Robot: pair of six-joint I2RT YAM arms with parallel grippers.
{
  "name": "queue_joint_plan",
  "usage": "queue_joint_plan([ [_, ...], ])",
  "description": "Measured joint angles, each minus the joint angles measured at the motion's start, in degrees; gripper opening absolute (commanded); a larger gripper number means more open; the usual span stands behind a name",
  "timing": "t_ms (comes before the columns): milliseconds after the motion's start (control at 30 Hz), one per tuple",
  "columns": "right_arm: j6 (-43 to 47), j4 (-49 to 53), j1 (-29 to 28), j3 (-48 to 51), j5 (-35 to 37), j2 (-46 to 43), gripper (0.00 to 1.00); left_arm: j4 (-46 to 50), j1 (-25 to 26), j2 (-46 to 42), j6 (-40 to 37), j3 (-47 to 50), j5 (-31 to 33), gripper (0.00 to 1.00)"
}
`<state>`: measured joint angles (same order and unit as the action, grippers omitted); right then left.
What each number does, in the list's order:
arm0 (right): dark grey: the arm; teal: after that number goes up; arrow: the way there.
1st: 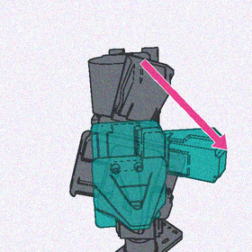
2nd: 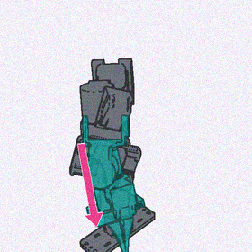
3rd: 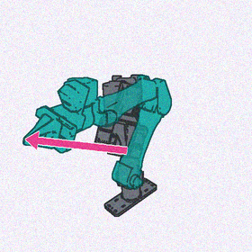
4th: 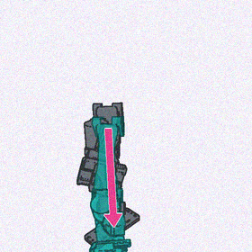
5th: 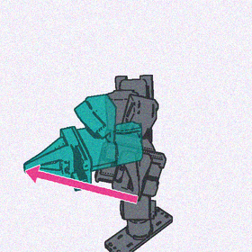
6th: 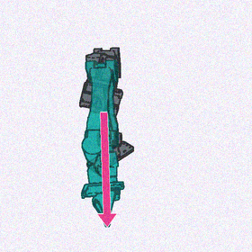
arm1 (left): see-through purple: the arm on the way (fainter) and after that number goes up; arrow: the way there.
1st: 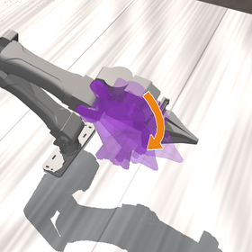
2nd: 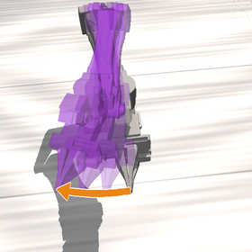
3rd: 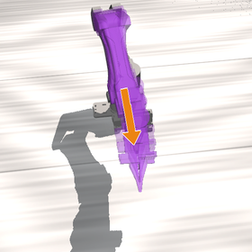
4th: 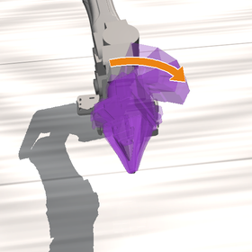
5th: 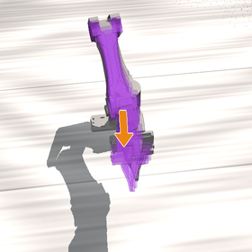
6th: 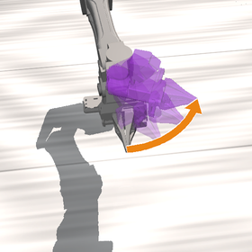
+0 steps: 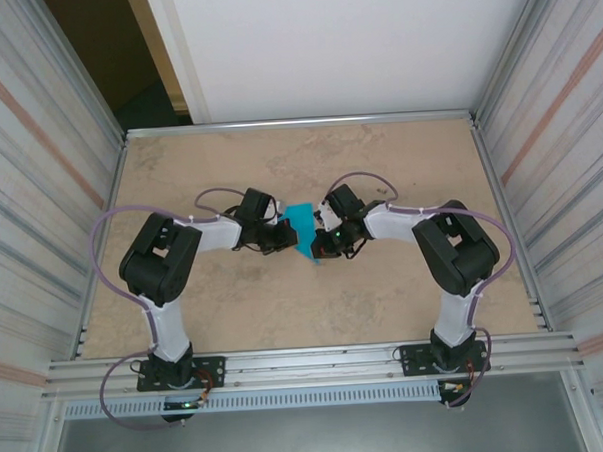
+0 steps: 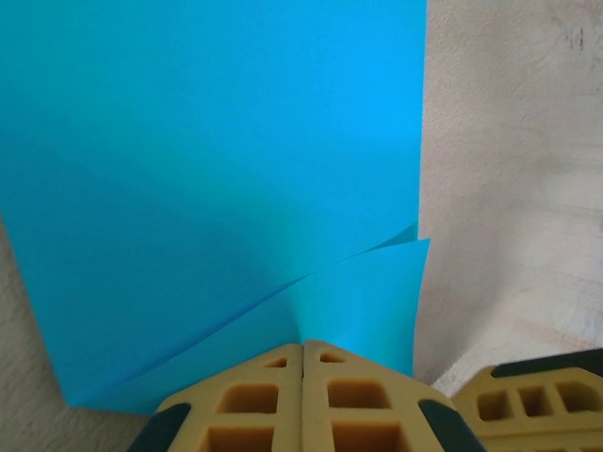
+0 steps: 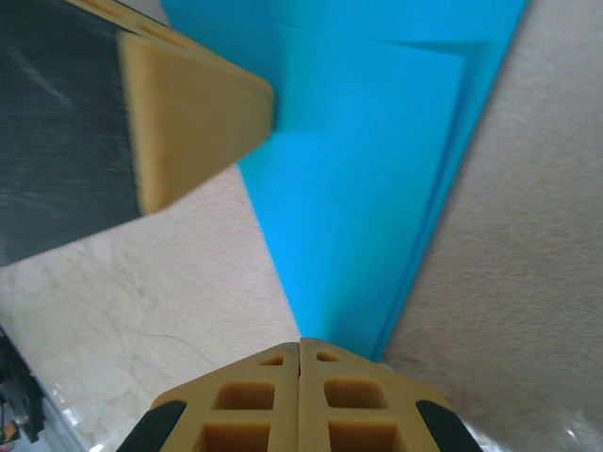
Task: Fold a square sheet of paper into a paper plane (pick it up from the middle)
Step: Third fold the triangle at the center of the table.
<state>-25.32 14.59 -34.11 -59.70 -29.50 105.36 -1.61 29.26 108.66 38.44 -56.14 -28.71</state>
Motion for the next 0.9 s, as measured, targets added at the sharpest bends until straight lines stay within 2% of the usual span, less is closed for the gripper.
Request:
queue_joint_plan([
  [200, -0.2, -0.7, -0.8, -5.2, -0.6, 2.3, 0.0, 0.0, 0.0, 0.0, 0.5, 0.0, 0.2, 0.01],
  [433, -0.1, -1.1, -1.0, -5.2, -0.5, 5.2, 0.0, 0.1, 0.0, 0.0, 0.8, 0.0, 0.2, 0.01],
  [633, 0.1, -4.7, 0.4, 0.0, -2.3, 4.2, 0.0, 0.5, 0.1, 0.0, 0.8, -0.2, 0.3, 0.01],
  [900, 0.5, -4.7, 1.5, 11.6, -2.2, -5.7, 0.0, 2.5, 0.5, 0.2, 0.8, -1.5, 0.2, 0.05],
])
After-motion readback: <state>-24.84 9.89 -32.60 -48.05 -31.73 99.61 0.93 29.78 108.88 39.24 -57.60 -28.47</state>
